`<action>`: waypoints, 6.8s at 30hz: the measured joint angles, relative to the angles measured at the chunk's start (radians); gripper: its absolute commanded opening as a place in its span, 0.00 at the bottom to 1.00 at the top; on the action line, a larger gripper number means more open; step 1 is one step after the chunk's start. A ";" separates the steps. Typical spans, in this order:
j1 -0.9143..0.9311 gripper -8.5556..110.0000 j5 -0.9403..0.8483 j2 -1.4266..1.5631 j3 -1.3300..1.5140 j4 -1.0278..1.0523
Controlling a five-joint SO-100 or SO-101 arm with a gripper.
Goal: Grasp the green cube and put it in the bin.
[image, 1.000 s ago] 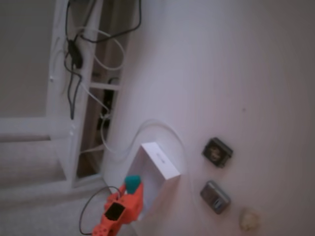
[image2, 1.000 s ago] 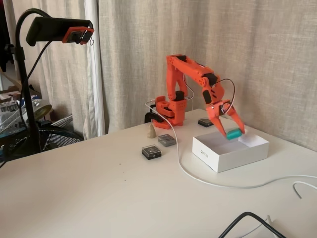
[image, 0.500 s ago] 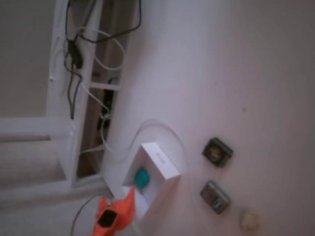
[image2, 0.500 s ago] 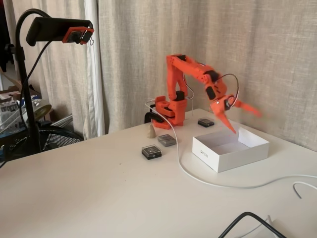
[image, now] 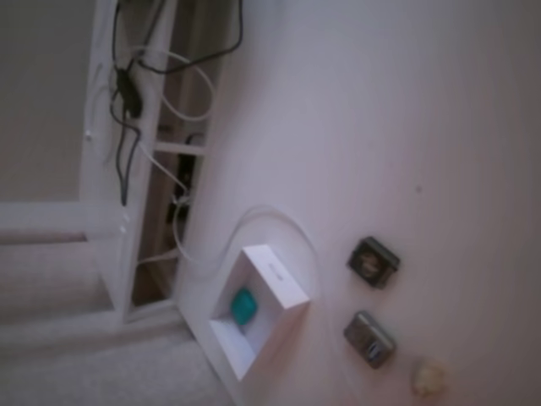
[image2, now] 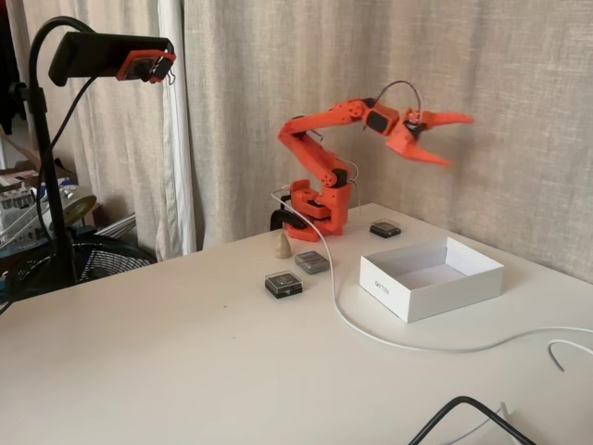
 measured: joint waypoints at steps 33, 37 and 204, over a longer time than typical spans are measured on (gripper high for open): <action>0.147 0.00 0.106 0.653 0.646 0.531; 0.149 0.00 0.106 0.653 0.646 0.531; 0.150 0.00 0.101 0.653 0.646 0.531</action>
